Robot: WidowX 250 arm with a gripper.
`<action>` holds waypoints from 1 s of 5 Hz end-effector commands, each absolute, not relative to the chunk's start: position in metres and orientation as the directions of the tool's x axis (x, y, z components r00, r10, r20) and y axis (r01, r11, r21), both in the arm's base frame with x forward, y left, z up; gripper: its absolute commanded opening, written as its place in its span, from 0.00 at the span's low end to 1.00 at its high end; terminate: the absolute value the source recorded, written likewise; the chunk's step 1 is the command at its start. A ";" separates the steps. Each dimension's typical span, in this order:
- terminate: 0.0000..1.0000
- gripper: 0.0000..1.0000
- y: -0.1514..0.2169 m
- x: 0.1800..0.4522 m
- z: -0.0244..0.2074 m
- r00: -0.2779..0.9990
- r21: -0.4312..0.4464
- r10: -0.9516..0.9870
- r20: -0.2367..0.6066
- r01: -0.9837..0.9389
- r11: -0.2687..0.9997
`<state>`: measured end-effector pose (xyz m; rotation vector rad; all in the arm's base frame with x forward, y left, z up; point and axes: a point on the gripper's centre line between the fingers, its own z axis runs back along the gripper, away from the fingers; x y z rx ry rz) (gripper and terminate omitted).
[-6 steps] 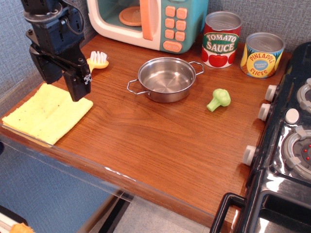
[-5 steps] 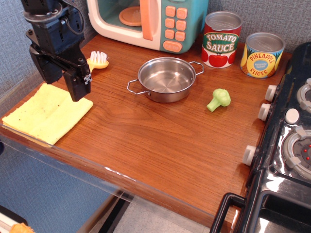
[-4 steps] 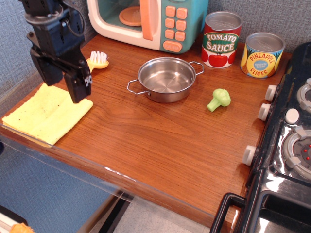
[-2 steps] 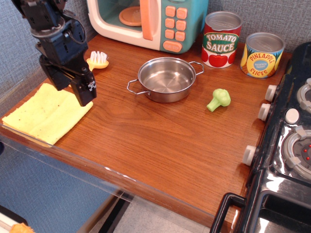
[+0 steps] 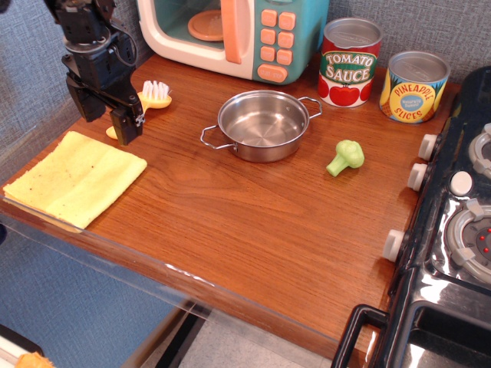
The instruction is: Move the yellow brush to the front right corner of the table.
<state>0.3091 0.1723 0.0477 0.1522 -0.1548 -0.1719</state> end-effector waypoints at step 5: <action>0.00 0.00 0.209 0.375 0.019 0.988 0.134 0.119 0.095 -0.131 0.982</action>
